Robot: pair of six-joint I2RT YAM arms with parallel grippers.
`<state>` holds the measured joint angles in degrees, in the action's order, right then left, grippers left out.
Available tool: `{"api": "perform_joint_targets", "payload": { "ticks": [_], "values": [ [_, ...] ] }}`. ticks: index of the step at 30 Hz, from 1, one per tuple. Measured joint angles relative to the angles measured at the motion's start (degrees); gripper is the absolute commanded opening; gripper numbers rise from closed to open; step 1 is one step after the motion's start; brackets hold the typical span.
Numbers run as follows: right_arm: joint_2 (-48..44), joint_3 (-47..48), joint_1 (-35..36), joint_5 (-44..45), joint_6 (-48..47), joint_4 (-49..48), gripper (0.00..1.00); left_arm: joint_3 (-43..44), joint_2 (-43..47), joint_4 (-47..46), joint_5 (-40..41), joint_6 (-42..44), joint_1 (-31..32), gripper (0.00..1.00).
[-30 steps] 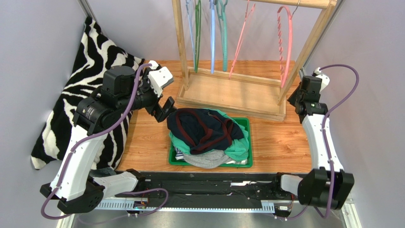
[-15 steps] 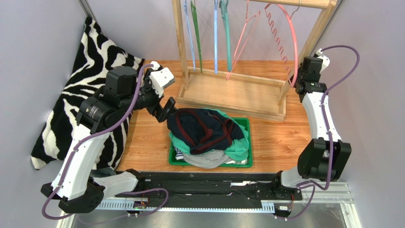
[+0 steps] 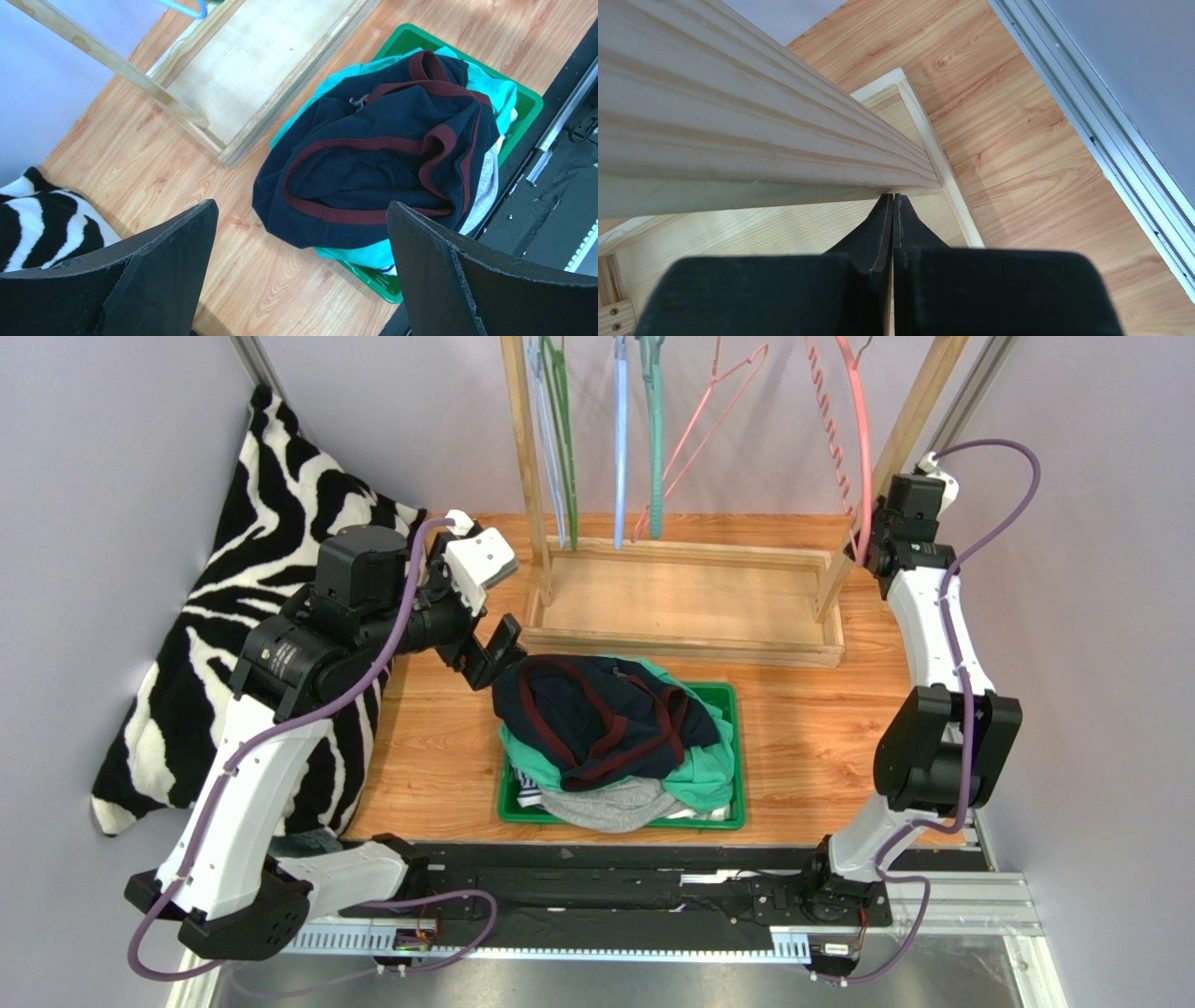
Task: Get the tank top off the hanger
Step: Remove the clothesline from the center of the board, then reset both arms
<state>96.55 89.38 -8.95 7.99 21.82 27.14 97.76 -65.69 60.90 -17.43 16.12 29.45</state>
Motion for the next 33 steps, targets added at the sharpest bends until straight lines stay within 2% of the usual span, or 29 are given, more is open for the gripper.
{"api": "perform_joint_targets", "payload": {
  "ticks": [5,6,8,9,11,13,17,22,26,33],
  "values": [
    [2.1,2.0,-0.2,-1.7,-0.3,-0.4,0.00,0.0,-0.9,-0.3,-0.2,-0.5,-0.3,0.99],
    [2.4,2.3,-0.2,-2.1,-0.3,-0.5,0.11,0.0,-1.0,-0.4,-0.2,-0.6,-0.4,0.99],
    [3.1,3.4,-0.3,-3.3,-0.1,-0.3,0.41,-0.2,-1.0,-0.5,-0.2,-0.7,-0.6,0.99],
    [3.2,3.7,-0.2,-3.8,-0.3,0.0,0.70,-0.2,-1.1,-0.5,-0.2,-0.8,-0.7,0.99],
    [2.3,3.2,0.4,-4.6,-0.1,-0.5,1.00,-0.3,-1.2,-0.5,-0.2,-0.9,-0.9,0.99],
    [-0.9,0.6,1.9,-5.2,-0.2,-1.2,1.00,-0.3,-1.2,-0.5,-0.2,-1.1,-1.2,0.99],
    [-14.3,-6.6,8.4,-6.9,-1.0,-0.6,1.00,-0.3,-1.2,-0.5,-0.3,-1.7,-1.5,0.99],
    [-28.6,-7.1,17.0,-8.4,-2.8,0.6,1.00,-0.5,-1.1,-0.5,-0.7,-2.0,-1.5,0.99],
    [-34.3,-7.8,20.6,-8.5,-3.0,3.6,1.00,-1.7,0.1,-0.5,-0.7,-2.2,-1.5,0.99],
    [-38.2,-12.9,25.5,-9.0,-4.7,10.1,1.00,-7.1,5.3,-0.7,0.6,-2.1,-1.5,0.99]
  ]
}}
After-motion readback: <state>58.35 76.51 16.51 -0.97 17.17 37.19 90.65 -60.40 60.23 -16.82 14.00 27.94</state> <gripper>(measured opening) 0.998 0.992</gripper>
